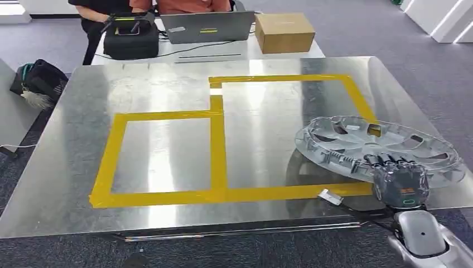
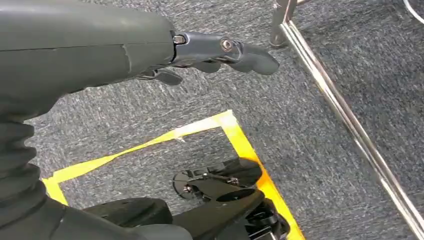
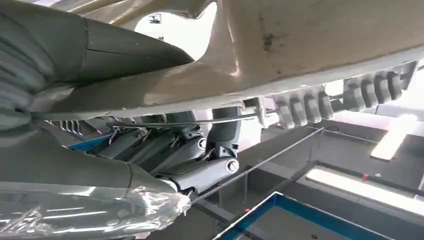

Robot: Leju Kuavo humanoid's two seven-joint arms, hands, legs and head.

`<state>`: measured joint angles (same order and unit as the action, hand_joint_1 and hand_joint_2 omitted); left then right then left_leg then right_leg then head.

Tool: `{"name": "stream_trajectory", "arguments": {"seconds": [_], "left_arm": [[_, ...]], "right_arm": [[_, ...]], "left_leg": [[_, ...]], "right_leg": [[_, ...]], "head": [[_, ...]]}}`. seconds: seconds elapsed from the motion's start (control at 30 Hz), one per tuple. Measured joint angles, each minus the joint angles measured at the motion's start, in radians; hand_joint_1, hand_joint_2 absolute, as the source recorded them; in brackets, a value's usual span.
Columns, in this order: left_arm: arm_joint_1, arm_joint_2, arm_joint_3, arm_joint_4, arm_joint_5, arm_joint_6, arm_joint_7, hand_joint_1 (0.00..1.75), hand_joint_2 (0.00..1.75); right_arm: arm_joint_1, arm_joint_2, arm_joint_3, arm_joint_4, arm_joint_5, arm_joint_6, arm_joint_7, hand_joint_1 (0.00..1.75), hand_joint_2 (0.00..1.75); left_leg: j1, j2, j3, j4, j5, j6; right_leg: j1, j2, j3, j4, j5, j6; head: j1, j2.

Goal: Take the parts from the cabinet and place them on the table.

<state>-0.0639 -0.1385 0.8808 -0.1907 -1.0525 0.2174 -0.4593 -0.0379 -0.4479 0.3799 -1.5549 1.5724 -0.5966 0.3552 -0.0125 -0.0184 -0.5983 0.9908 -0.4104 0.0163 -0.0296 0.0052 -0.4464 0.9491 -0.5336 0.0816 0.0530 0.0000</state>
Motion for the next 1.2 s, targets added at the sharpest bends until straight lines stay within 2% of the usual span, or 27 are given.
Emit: {"name": "stream_trajectory", "arguments": {"seconds": [0.03, 0.1, 0.23, 0.3, 0.57, 0.9, 1.2], "left_arm": [[0.000, 0.000, 0.000, 0.000, 0.000, 0.000, 0.000, 0.00, 0.00], [0.000, 0.000, 0.000, 0.000, -0.007, 0.006, 0.002, 0.00, 0.00], [-0.005, 0.000, -0.001, 0.000, -0.037, 0.050, 0.025, 0.00, 0.00], [-0.008, 0.000, -0.001, 0.000, -0.039, 0.056, 0.041, 0.00, 0.00], [-0.007, 0.002, -0.001, 0.000, -0.039, 0.058, 0.046, 0.00, 0.00], [-0.007, 0.003, -0.001, 0.000, -0.042, 0.057, 0.046, 0.00, 0.00], [-0.007, 0.003, -0.001, 0.000, -0.050, 0.059, 0.034, 0.00, 0.00]], "right_arm": [[0.000, 0.000, 0.000, 0.000, 0.000, 0.000, 0.000, 0.00, 0.00], [0.000, 0.000, 0.000, 0.000, 0.000, 0.000, -0.010, 0.00, 0.00], [-0.019, 0.014, 0.026, 0.030, 0.001, -0.003, -0.125, 0.00, 0.00], [-0.024, 0.032, 0.030, 0.052, 0.001, -0.005, -0.151, 0.00, 0.00], [-0.032, 0.059, 0.031, 0.089, 0.001, -0.009, -0.161, 0.00, 0.00], [-0.039, 0.070, 0.031, 0.106, 0.001, -0.011, -0.162, 0.00, 0.00], [-0.037, 0.080, 0.015, 0.105, -0.002, -0.009, -0.188, 0.00, 0.00]], "left_leg": [[0.000, 0.000, 0.000, 0.000, 0.000, 0.000], [0.000, 0.000, 0.000, 0.000, 0.000, 0.000], [0.000, 0.000, 0.000, 0.000, 0.000, 0.000], [0.000, -0.001, 0.000, 0.000, 0.000, 0.000], [0.000, -0.001, 0.000, 0.000, 0.000, 0.000], [0.000, -0.001, 0.000, 0.000, 0.000, 0.000], [0.000, -0.001, 0.000, 0.000, 0.000, 0.000]], "right_leg": [[0.000, 0.000, 0.000, 0.000, 0.000, 0.000], [0.000, 0.000, 0.000, 0.000, 0.000, 0.000], [0.000, 0.001, 0.000, 0.000, 0.000, 0.000], [0.000, -0.001, 0.000, 0.000, 0.000, 0.000], [0.000, -0.001, 0.001, 0.000, 0.000, 0.000], [0.000, -0.001, 0.001, 0.000, 0.000, 0.000], [0.000, -0.001, 0.001, 0.000, 0.000, 0.000]], "head": [[0.000, 0.000], [0.000, 0.000], [0.000, 0.000], [0.000, 0.000], [0.000, 0.000], [0.000, 0.000], [0.000, 0.000]]}}
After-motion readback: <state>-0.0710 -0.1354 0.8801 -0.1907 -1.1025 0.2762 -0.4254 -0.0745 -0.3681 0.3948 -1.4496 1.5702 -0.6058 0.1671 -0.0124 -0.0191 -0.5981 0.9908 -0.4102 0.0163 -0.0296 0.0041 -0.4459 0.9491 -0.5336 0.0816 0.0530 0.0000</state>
